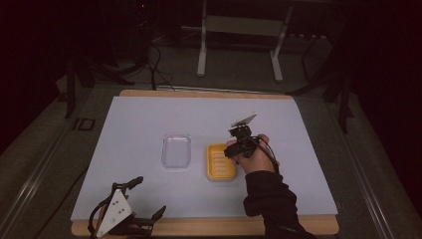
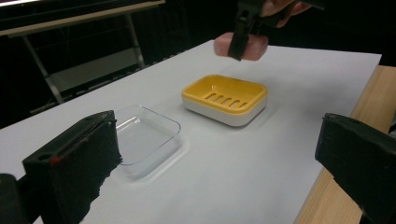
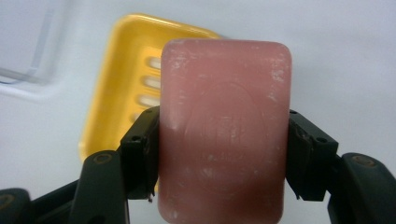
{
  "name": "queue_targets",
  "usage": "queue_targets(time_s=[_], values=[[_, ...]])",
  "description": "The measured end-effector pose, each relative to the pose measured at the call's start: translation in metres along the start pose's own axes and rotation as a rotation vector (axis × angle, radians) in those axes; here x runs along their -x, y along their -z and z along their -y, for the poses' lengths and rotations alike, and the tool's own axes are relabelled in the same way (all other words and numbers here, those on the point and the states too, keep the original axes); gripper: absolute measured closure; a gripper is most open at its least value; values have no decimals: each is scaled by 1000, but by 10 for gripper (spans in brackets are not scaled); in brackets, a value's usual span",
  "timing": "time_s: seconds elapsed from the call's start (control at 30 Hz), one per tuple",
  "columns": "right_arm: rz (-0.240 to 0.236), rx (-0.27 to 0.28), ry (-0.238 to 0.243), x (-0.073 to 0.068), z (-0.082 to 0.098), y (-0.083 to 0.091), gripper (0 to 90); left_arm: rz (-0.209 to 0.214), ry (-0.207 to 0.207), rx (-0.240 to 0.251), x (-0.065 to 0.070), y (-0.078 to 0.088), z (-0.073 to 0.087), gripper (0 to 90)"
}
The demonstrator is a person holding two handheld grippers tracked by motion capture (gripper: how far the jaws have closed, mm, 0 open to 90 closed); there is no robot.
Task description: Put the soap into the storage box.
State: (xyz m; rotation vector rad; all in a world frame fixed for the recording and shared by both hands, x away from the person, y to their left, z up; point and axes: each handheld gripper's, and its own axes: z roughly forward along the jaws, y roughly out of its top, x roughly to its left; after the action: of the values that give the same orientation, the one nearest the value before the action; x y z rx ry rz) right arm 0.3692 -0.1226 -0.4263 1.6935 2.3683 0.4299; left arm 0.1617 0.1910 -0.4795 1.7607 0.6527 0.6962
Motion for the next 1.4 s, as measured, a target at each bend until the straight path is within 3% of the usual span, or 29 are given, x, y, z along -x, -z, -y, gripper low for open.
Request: queue_targets(time_s=[0.2, 0.37, 0.53, 0.73, 0.97, 1.4], values=[[-6, 8, 33, -21, 0, -7, 373, 4, -4, 0, 0, 1, 0, 3], [-34, 37, -5, -31, 2, -14, 373, 5, -1, 1, 1, 1, -1, 3], [-30, 54, -34, -40, 5, -25, 373, 7, -2, 1, 1, 1, -1, 3], [-45, 100, -110, -40, 11, -34, 373, 10, -1, 4, 1, 1, -1, 3], [-69, 118, -163, -38, 19, -43, 373, 11, -2, 7, 1, 2, -1, 3], [-27, 109, -171, -45, 25, -61, 372, 12, -4, 8, 1, 2, -1, 3]])
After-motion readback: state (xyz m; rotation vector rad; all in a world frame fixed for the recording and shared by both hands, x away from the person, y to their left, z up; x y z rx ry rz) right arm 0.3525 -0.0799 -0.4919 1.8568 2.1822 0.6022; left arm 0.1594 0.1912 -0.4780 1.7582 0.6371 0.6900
